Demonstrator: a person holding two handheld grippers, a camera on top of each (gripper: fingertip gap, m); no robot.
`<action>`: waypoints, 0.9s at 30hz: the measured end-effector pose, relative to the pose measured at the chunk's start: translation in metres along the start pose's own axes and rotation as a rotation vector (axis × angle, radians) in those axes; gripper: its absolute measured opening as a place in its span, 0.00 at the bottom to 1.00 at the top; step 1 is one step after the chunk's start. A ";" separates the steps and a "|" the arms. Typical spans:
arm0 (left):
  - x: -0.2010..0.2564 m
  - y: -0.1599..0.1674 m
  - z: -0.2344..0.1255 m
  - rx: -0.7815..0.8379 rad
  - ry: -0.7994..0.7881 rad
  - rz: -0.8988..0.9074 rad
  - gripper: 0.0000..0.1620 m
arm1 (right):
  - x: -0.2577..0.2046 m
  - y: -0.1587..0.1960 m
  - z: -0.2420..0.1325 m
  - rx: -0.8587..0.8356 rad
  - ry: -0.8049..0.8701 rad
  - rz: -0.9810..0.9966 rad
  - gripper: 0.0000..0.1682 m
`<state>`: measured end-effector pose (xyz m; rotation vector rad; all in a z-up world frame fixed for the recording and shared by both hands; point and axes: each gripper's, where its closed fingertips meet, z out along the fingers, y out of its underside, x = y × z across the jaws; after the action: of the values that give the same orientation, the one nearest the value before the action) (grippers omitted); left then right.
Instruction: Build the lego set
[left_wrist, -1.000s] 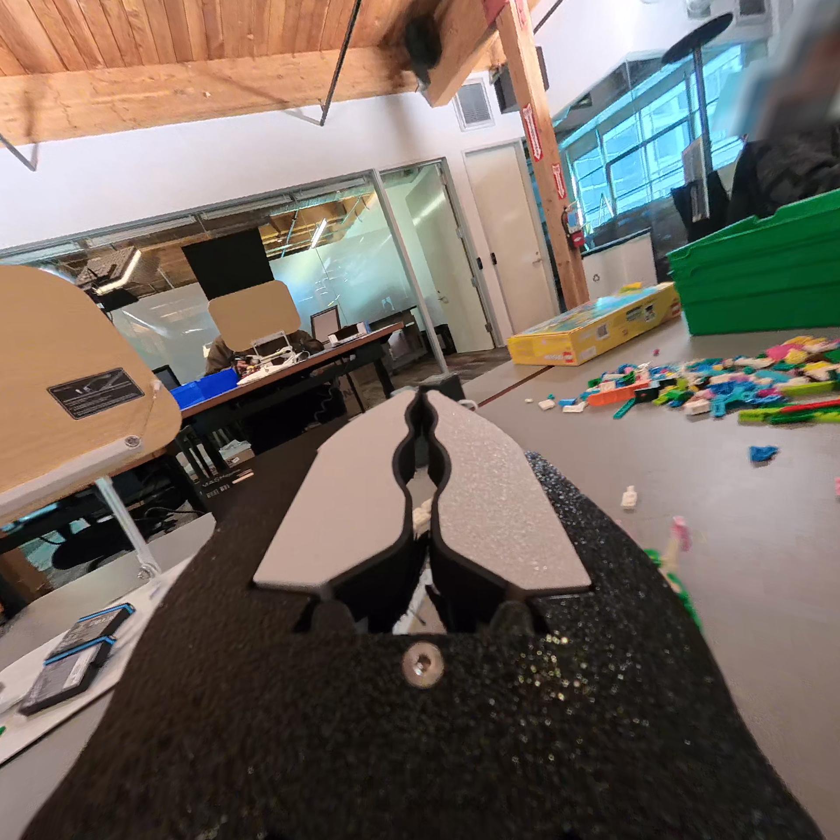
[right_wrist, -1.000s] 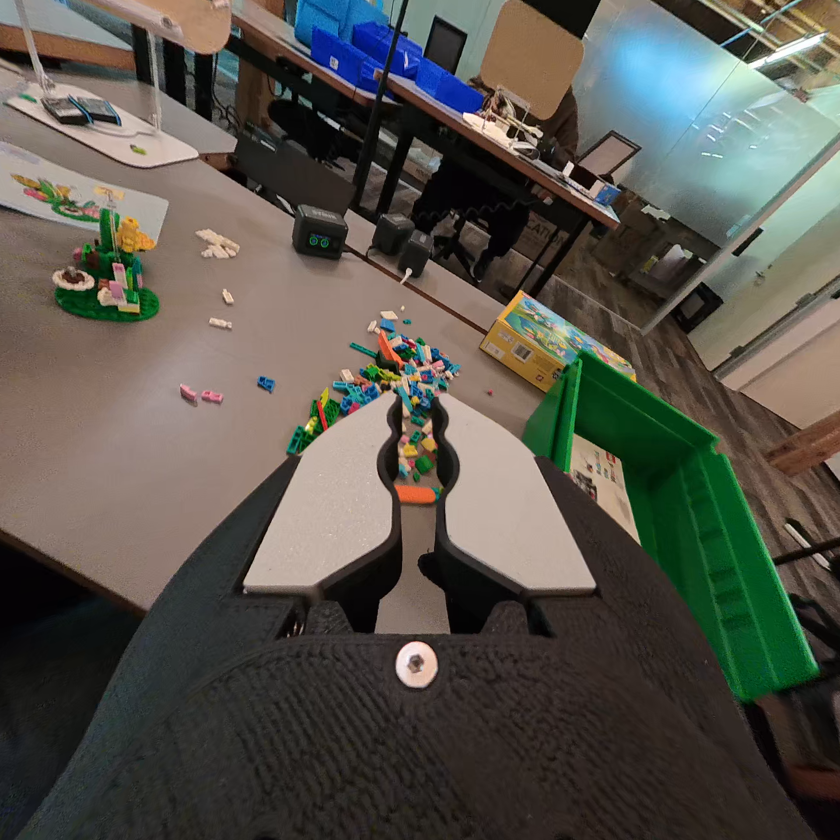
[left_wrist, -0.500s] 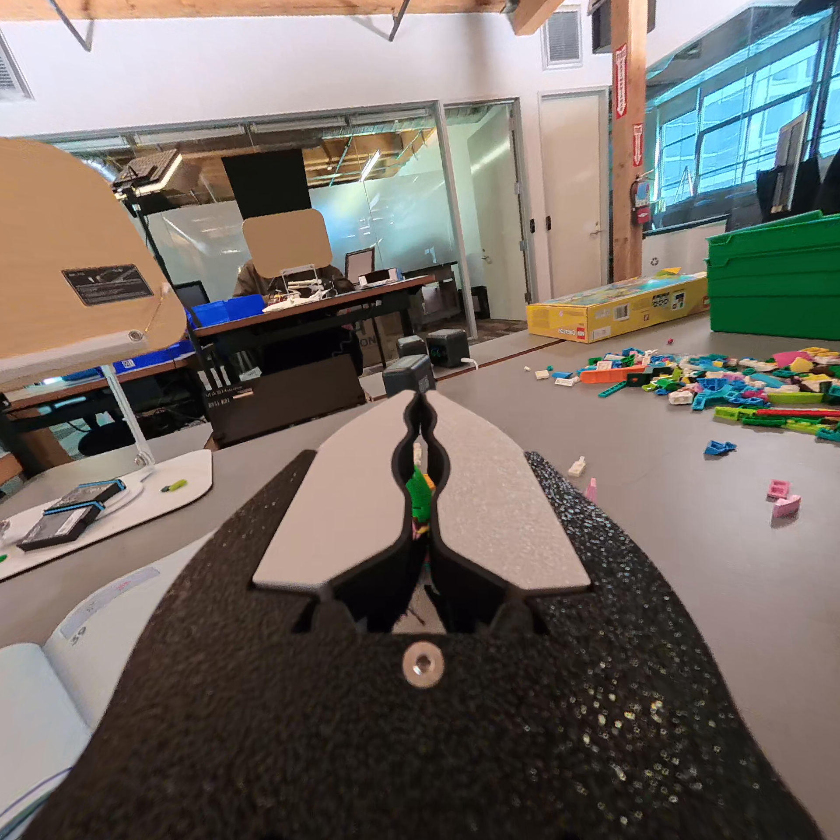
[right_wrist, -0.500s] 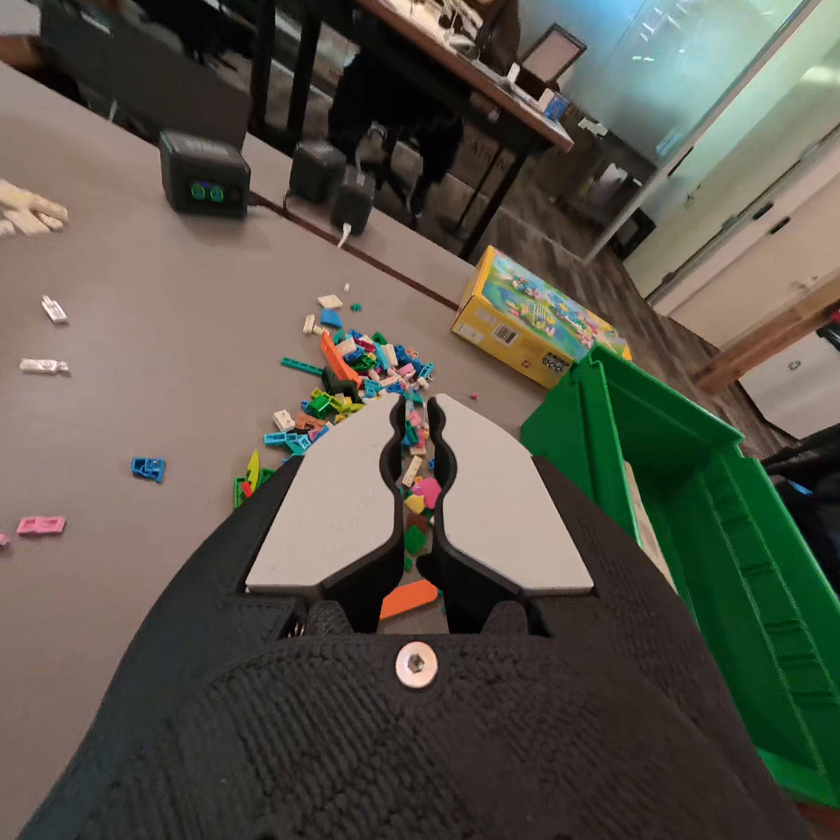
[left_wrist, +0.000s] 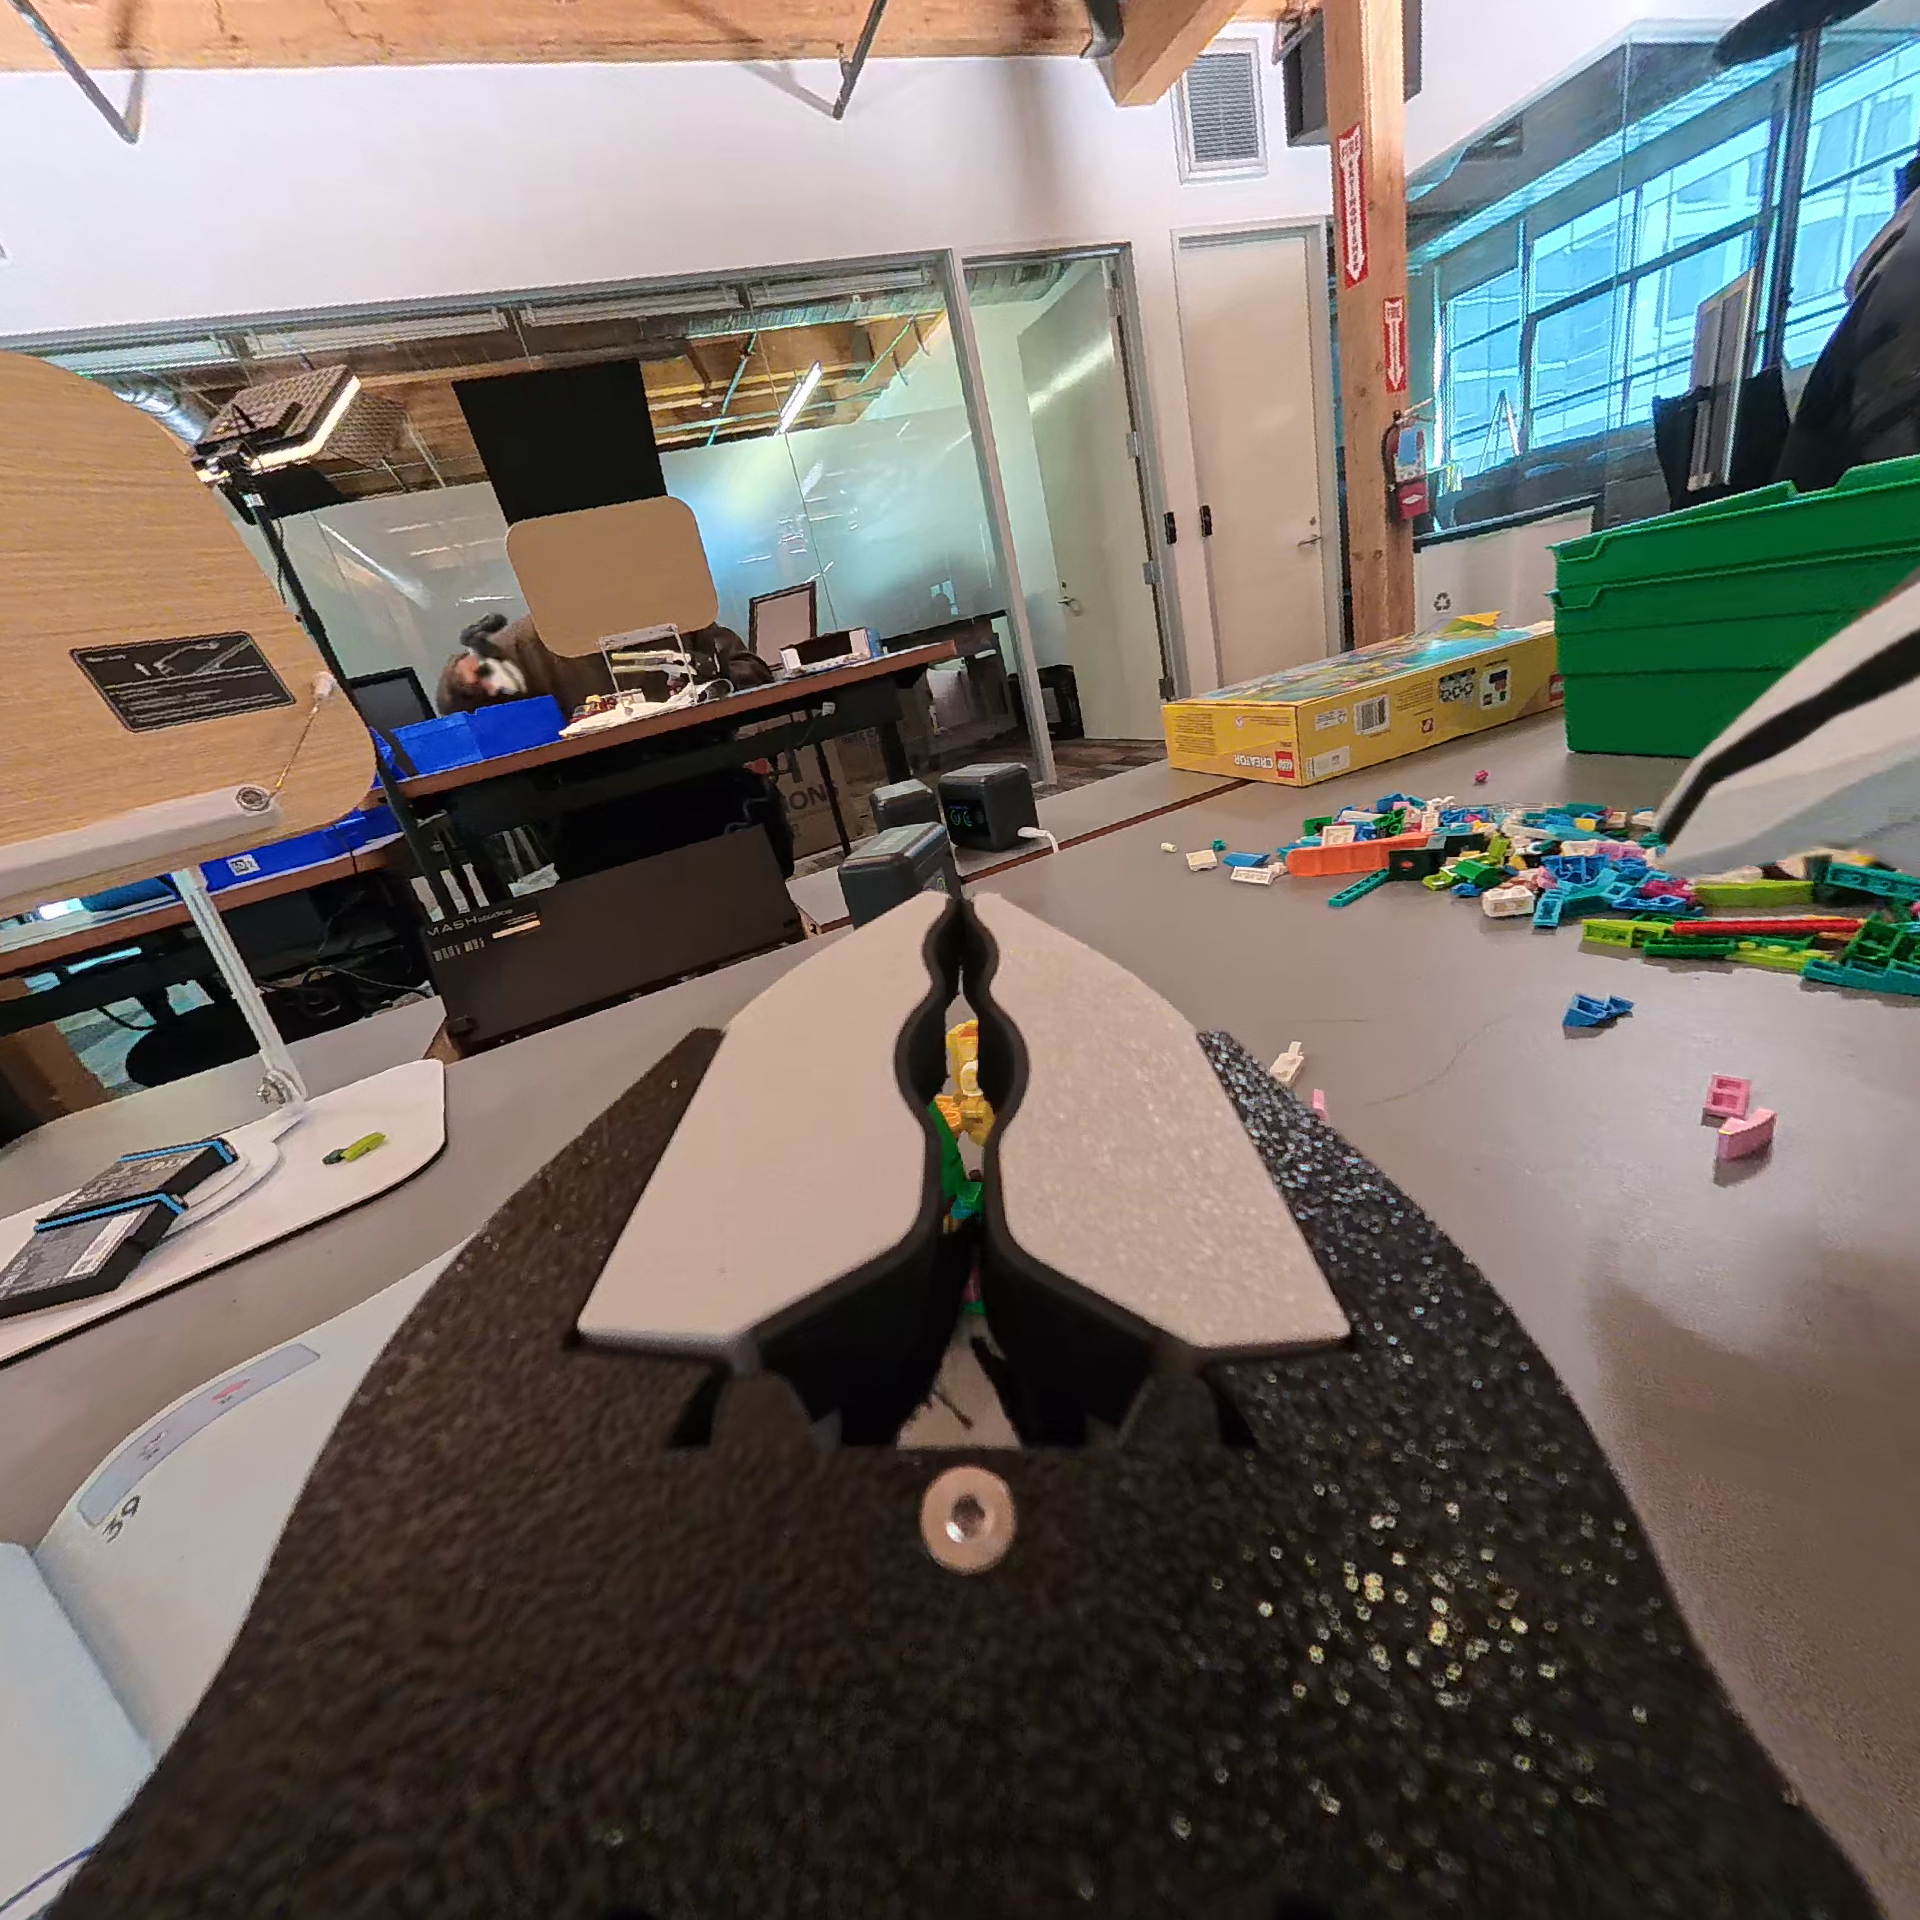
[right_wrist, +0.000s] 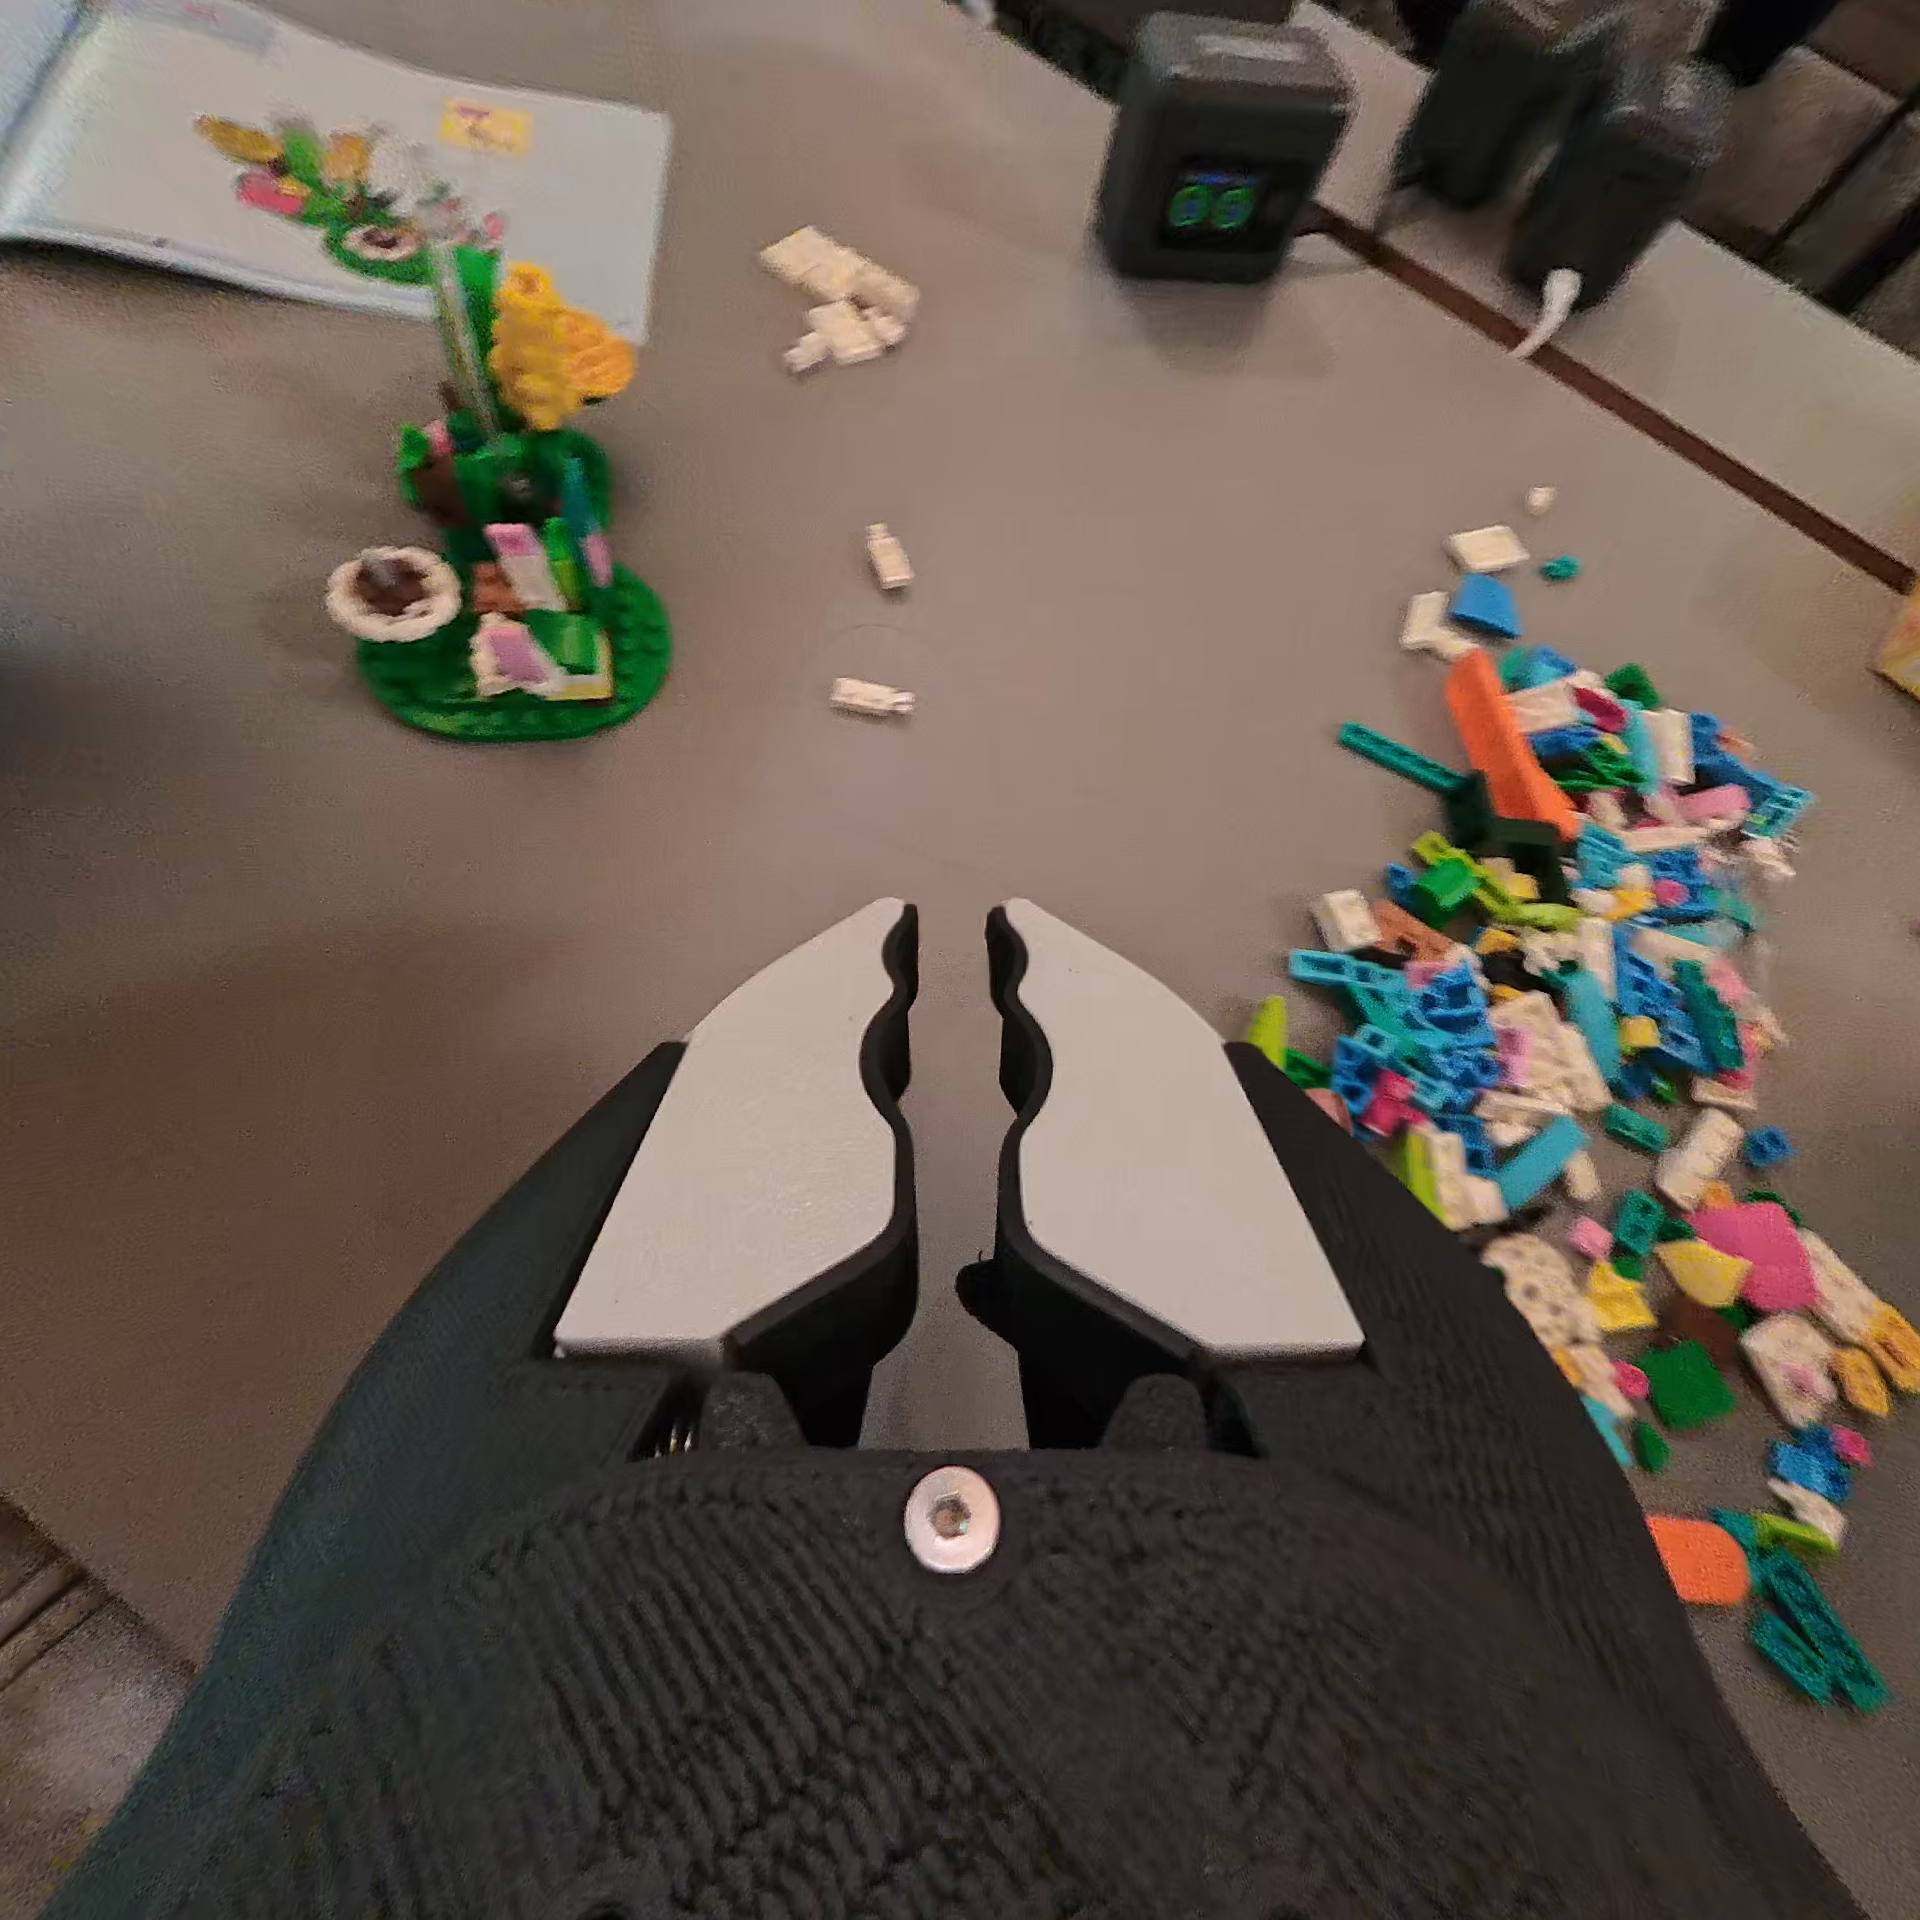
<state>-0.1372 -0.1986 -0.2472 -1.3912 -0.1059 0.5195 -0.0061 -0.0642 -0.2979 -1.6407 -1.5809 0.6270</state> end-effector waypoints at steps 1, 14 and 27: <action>0.001 0.000 0.000 0.001 0.003 0.002 0.00 | -0.010 0.001 0.002 -0.015 -0.020 -0.017 0.07; 0.008 0.004 0.006 -0.009 0.058 0.024 0.00 | -0.038 0.019 0.018 -0.134 -0.049 -0.164 0.05; 0.011 0.003 0.005 -0.008 0.073 0.027 0.00 | -0.031 0.019 0.014 -0.140 -0.015 -0.186 0.05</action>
<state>-0.1302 -0.1899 -0.2513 -1.4195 -0.0303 0.4904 -0.0093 -0.0910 -0.3262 -1.5671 -1.7982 0.4409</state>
